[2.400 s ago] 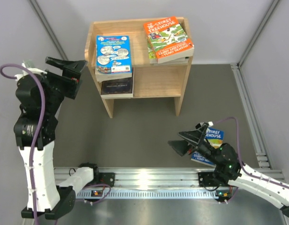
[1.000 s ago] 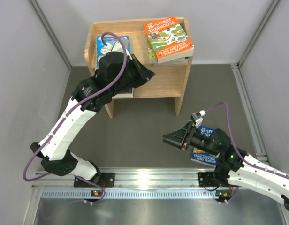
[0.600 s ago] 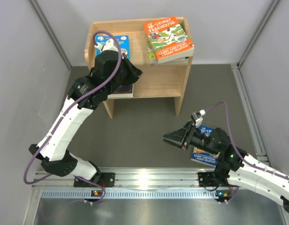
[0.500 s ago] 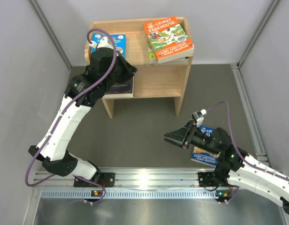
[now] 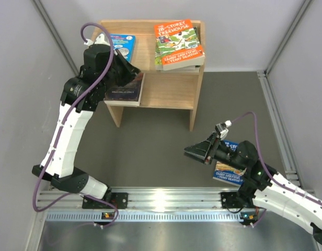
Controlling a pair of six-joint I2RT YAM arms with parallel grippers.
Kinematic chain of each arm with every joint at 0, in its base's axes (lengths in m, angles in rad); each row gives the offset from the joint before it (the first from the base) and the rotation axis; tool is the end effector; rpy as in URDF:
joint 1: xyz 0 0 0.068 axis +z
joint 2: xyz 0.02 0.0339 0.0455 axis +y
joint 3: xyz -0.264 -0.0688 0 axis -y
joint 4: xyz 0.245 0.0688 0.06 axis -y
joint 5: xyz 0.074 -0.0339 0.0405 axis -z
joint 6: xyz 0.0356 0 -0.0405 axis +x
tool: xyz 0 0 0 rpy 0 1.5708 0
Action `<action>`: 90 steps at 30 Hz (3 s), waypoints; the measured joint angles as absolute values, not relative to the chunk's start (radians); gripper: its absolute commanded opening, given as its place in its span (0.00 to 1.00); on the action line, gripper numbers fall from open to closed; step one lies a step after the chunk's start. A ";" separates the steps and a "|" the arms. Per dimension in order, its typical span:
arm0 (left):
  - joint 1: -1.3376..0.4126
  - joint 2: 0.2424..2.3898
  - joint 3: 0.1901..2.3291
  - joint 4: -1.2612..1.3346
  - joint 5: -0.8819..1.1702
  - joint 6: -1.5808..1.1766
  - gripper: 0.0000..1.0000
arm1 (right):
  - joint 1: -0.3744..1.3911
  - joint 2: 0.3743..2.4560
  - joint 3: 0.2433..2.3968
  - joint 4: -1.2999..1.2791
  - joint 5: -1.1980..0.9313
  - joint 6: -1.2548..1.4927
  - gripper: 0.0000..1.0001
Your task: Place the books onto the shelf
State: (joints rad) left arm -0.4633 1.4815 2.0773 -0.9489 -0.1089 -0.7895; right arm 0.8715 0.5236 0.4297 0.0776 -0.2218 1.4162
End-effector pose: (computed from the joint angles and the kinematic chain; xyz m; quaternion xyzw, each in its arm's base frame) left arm 0.2417 -0.1164 0.5258 -0.1637 0.8032 -0.2986 0.4888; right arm 0.0903 0.1196 0.2805 0.1158 0.7032 0.6671 0.2168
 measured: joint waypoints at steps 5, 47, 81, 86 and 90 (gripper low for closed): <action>-0.452 1.481 2.078 -0.961 -0.109 -0.783 0.00 | 0.860 0.517 0.429 0.078 -0.238 1.417 0.53; -0.707 1.131 1.655 -0.606 0.302 -0.791 0.00 | 0.515 0.882 0.827 -0.859 -0.099 0.925 1.00; -1.103 1.337 0.885 -0.279 0.013 -1.108 0.00 | -0.257 1.056 0.463 -0.616 -0.305 0.708 0.88; -1.111 1.302 0.799 -0.293 -0.015 -1.206 0.00 | -0.241 1.017 0.414 -0.588 -0.404 0.707 0.85; -1.131 1.263 0.761 -0.338 -0.035 -1.285 0.00 | -0.229 1.030 0.397 -0.572 -0.486 0.709 0.84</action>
